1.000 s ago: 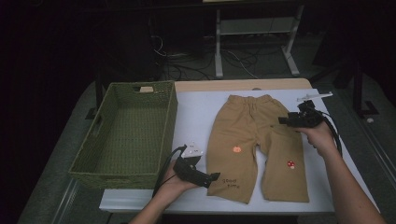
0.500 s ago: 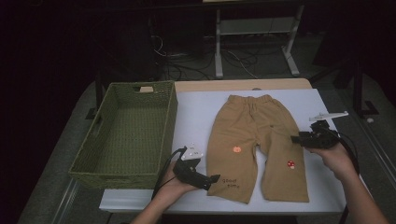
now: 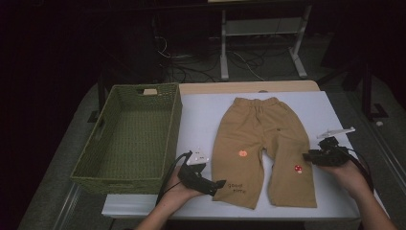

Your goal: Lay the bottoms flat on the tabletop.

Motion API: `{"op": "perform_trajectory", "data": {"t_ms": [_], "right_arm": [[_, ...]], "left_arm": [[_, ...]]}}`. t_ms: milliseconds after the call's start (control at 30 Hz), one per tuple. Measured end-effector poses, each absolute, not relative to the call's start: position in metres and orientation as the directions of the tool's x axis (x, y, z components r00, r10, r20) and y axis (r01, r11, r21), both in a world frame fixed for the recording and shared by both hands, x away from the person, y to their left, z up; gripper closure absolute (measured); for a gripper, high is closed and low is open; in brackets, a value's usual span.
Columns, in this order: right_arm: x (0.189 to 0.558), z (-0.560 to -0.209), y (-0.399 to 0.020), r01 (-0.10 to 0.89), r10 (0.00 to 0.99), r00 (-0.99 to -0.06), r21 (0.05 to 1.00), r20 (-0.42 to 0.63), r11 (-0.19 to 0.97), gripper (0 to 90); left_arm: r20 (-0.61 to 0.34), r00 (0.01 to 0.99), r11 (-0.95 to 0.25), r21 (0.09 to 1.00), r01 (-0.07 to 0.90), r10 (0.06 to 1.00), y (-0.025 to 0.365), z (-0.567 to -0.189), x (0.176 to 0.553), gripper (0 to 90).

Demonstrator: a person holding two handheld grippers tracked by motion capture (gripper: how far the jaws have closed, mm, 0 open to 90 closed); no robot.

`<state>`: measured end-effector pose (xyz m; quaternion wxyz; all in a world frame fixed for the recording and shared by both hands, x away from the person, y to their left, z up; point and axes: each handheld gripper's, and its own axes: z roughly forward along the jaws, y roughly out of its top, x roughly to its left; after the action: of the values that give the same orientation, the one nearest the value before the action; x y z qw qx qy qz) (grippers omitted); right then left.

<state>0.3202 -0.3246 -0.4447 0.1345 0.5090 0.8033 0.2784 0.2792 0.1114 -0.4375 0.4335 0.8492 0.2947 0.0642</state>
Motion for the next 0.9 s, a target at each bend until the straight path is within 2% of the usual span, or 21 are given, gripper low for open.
{"op": "perform_trajectory", "data": {"t_ms": [233,400,567,600,733,900], "right_arm": [[0.3188,-0.4446,-0.3247,0.748,0.901,-0.431,0.582,0.059,0.32,68.1],[0.3179,-0.4438,-0.3266,0.748,0.905,-0.423,0.577,0.033,0.329,65.0],[0.3181,-0.4443,-0.328,0.75,0.899,-0.433,0.577,0.059,0.323,71.2],[0.3177,-0.4444,-0.3253,0.744,0.894,-0.445,0.578,0.054,0.335,76.1],[0.3179,-0.4441,-0.3252,0.746,0.887,-0.457,0.573,0.068,0.341,86.0],[0.3188,-0.4427,-0.3253,0.743,0.879,-0.471,0.57,0.07,0.352,88.2]], "left_arm": [[-0.148,0.816,-0.448,0.774,0.447,0.559,0.1121,-0.4374,0.279,0.1],[-0.146,0.817,-0.449,0.774,0.446,0.559,0.1118,-0.4375,0.2799,0.1],[-0.146,0.817,-0.45,0.774,0.445,0.558,0.1108,-0.4376,0.2795,0.1],[-0.147,0.816,-0.448,0.774,0.447,0.559,0.1105,-0.4376,0.2794,0.1],[-0.146,0.817,-0.451,0.774,0.445,0.557,0.11,-0.4377,0.2793,0.1],[-0.145,0.82,-0.454,0.772,0.444,0.554,0.1098,-0.4379,0.2796,0.1]]}}
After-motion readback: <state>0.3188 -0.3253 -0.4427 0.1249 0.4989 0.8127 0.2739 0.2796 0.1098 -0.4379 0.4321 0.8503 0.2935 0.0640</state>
